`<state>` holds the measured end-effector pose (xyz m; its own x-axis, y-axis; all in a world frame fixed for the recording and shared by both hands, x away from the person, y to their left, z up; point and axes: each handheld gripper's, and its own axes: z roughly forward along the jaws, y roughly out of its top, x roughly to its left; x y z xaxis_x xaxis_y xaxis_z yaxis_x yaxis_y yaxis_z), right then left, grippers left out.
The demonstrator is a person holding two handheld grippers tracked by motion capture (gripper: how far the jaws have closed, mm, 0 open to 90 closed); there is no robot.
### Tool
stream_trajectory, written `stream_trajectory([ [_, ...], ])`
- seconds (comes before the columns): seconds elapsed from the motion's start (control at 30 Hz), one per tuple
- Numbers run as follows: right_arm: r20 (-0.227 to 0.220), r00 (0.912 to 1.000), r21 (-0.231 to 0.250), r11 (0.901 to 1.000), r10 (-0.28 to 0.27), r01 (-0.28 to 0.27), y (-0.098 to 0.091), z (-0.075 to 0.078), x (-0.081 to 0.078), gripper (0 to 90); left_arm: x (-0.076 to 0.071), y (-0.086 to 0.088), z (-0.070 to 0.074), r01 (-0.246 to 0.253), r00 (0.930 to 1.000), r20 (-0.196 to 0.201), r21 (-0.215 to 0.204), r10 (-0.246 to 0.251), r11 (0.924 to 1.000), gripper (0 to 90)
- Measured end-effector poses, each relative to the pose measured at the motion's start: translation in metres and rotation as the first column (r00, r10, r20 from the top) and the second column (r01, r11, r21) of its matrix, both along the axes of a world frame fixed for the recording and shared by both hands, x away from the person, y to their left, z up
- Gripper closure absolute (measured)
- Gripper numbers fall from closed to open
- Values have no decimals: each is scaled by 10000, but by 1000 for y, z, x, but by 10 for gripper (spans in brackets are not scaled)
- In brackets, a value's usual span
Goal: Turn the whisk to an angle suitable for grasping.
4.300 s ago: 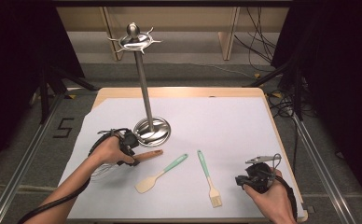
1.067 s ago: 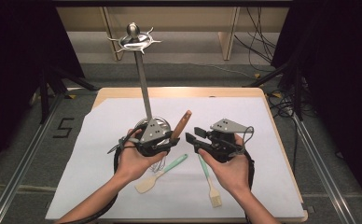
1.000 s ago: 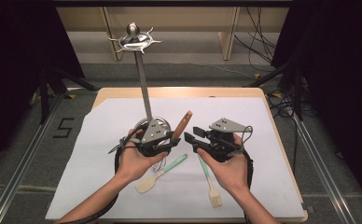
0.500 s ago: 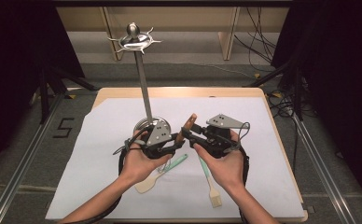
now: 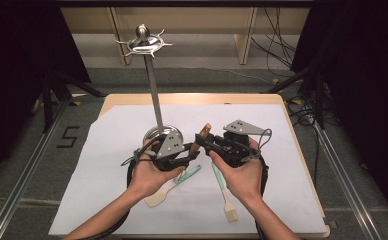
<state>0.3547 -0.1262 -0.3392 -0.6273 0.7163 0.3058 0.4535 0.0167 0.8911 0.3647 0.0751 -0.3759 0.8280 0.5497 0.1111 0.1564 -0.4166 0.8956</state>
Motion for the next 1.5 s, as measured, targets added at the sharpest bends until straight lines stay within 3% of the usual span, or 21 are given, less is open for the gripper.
stream_trajectory([
  [0.1, 485, 9982, -263, 9991, 341, -329, -2, 2, 2, 739, 1, 5, 2, 447, 9988, -176, -215, -451, 9988, 650],
  [0.13, 344, 9988, -182, 9992, 350, -344, -2, 4, 0, 740, 1, 8, 2, 609, 9977, -268, -332, -619, 9976, 627],
  [0.27, 756, 9939, -317, 9965, 798, -776, -8, 11, 1, 742, 4, 20, 5, 1159, 9917, -466, -767, -1197, 9903, 545],
  [0.37, 683, 9909, -488, 9924, 1162, -1130, -12, 17, 1, 744, 6, 28, 7, 1529, 9820, -904, -1371, -1661, 9787, 533],
  [0.5, 623, 9874, -265, 9892, 1457, -1443, -13, 19, 0, 745, 9, 32, 8, 1943, 9657, -1309, -2084, -2242, 9586, 544],
  [0.57, 978, 9818, -345, 9865, 1629, -1602, -14, 18, 2, 744, 10, 31, 7, 2141, 9551, -1516, -2399, -2544, 9469, 544],
  [0.67, 754, 9775, -300, 9803, 1968, -1950, -15, 19, 0, 745, 13, 30, 8, 2638, 9430, -1362, -2507, -3037, 9314, 546],
  [0.7, 877, 9763, -222, 9802, 1980, -1968, -15, 18, 0, 744, 11, 29, 7, 2504, 9396, -1627, -2734, -3012, 9287, 549],
  [0.77, 676, 9786, -198, 9809, 1945, -1936, -15, 18, -2, 745, 10, 27, 7, 2626, 9369, -1603, -2636, -3106, 9282, 554],
  [0.8, 920, 9732, -125, 9775, 2107, -2105, -15, 17, -1, 744, 10, 26, 7, 2671, 9336, -1663, -2675, -3174, 9258, 557],
  [0.87, 819, 9707, -107, 9741, 2259, -2257, -16, 18, -1, 744, 10, 24, 7, 2789, 9287, -1682, -2706, -3305, 9214, 562],
  [0.9, 906, 9704, -9, 9744, 2241, -2249, -15, 18, -2, 745, 12, 23, 7, 2982, 9232, -1589, -2781, -3498, 9131, 567],
  [0.97, 807, 9681, -130, 9714, 2372, -2370, -15, 19, -3, 745, 13, 22, 8, 3156, 9166, -1556, -2843, -3684, 9053, 573],
  [1.0, 847, 9656, -159, 9693, 2457, -2453, -15, 19, -3, 745, 12, 22, 8, 3014, 9171, -1719, -2916, -3597, 9078, 575],
  [1.03, 704, 9704, -59, 9729, 2310, -2312, -14, 19, -4, 745, 13, 21, 8, 3016, 9150, -1764, -2984, -3629, 9055, 578],
  [1.07, 809, 9691, 57, 9722, 2329, -2341, -12, 18, -4, 744, 12, 21, 8, 2885, 9161, -1893, -3010, -3535, 9089, 591],
  [1.1, 844, 9651, -122, 9687, 2481, -2479, -13, 18, -3, 744, 12, 20, 8, 2869, 9134, -1969, -3100, -3564, 9064, 599],
  [1.2, 886, 9646, -103, 9686, 2484, -2485, -13, 18, -3, 744, 12, 20, 8, 2654, 9202, -2008, -3109, -3361, 9126, 635],
  [1.23, 873, 9665, 77, 9700, 2415, -2430, -12, 18, -3, 744, 12, 21, 8, 2665, 9207, -1985, -3091, -3360, 9129, 678],
  [1.43, 859, 9647, 91, 9680, 2490, -2507, -11, 18, -3, 744, 13, 24, 9, 2749, 9224, -1833, -3065, -3399, 9113, 699],
  [1.5, 900, 9633, 50, 9671, 2529, -2544, -11, 18, -3, 743, 11, 25, 9, 2580, 9240, -1980, -3090, -3273, 9154, 700],
])
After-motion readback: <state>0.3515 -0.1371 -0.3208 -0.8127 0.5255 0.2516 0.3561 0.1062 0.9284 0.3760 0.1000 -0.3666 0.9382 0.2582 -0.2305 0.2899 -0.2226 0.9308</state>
